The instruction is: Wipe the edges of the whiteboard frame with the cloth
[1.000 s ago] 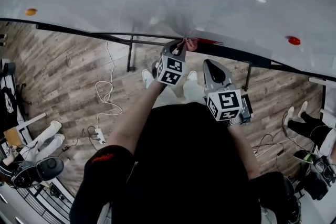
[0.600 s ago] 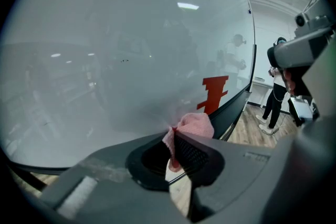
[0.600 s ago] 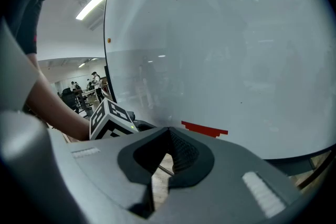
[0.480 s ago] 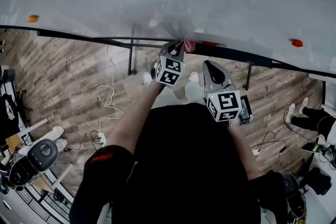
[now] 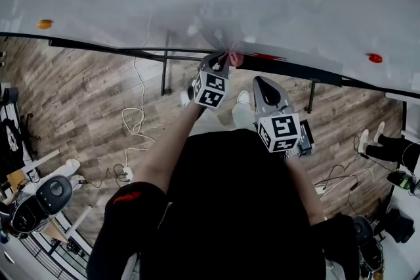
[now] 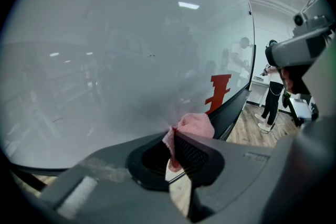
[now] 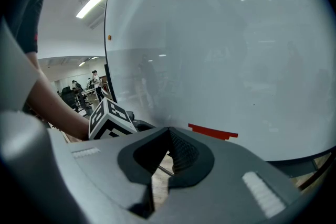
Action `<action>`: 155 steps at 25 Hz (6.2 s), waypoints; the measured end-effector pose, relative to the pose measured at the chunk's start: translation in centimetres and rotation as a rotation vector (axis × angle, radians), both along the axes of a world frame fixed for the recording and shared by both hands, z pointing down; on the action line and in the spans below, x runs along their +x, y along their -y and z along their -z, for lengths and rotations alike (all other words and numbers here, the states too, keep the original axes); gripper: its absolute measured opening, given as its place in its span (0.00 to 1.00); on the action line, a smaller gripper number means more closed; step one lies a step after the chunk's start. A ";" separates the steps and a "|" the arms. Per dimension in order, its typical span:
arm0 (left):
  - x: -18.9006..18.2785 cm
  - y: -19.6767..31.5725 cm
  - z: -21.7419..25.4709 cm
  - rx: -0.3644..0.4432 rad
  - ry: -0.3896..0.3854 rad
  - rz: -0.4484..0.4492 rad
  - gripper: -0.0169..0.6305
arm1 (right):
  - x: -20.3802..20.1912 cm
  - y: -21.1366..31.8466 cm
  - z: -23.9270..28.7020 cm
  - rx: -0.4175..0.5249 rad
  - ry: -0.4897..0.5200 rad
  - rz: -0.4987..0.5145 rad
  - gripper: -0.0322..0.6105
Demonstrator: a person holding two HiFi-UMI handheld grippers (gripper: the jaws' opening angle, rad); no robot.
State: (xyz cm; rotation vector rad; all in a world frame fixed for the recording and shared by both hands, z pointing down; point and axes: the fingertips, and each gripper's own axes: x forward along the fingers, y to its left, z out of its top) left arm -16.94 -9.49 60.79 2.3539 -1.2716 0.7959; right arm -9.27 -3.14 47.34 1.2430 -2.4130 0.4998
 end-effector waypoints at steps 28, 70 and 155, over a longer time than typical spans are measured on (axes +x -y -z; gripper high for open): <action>-6.6 0.7 -0.4 -0.007 0.024 0.026 0.05 | -5.0 0.4 -0.4 -0.007 -0.001 -0.004 0.05; -14.2 0.5 -1.0 -0.007 0.029 0.041 0.05 | -13.0 0.1 -1.4 -0.018 0.012 0.004 0.05; -32.4 0.5 -2.0 0.002 0.020 0.192 0.05 | -26.8 -0.2 -2.8 -0.031 -0.033 0.069 0.05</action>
